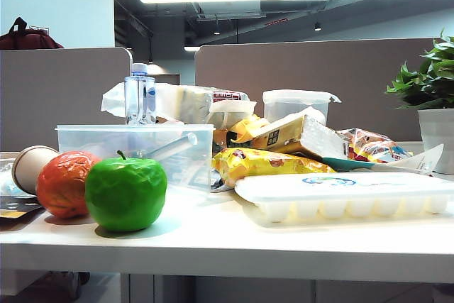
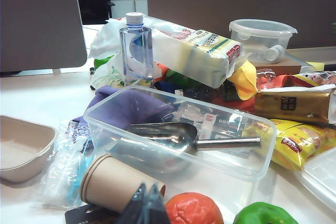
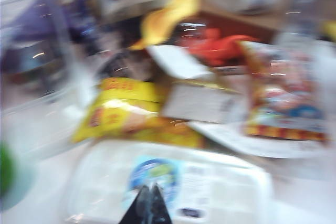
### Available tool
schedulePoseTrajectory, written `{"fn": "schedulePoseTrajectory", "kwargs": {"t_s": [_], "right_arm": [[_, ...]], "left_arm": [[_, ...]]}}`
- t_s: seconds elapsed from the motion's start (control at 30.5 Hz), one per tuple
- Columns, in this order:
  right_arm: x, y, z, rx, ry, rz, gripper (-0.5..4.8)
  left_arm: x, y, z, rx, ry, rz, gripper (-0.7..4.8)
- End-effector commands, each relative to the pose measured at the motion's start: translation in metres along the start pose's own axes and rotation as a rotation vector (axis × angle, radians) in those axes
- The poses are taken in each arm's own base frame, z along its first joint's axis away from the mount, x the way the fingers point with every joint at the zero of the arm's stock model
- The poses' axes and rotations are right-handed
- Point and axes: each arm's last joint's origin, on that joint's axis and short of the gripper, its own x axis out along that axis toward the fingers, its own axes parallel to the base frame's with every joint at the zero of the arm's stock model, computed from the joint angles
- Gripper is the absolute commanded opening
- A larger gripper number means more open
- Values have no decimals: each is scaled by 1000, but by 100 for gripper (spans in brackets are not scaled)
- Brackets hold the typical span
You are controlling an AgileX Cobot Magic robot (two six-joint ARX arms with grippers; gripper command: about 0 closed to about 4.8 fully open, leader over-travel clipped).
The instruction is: Pick up the metal ice scoop from the table and place it inside the transparent plastic box.
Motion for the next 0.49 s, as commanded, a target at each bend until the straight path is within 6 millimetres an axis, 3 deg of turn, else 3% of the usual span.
{"fn": "schedulePoseTrajectory", "kwargs": {"t_s": [0.03, 0.49], "right_arm": [[-14, -8, -5, 14, -53, -117, -1], [-60, -26, -23, 53, -140, -167, -1]], "left_arm": [[-4, 0, -5, 7, -38, -2, -5], [0, 1, -36, 2, 22, 1, -5]]}}
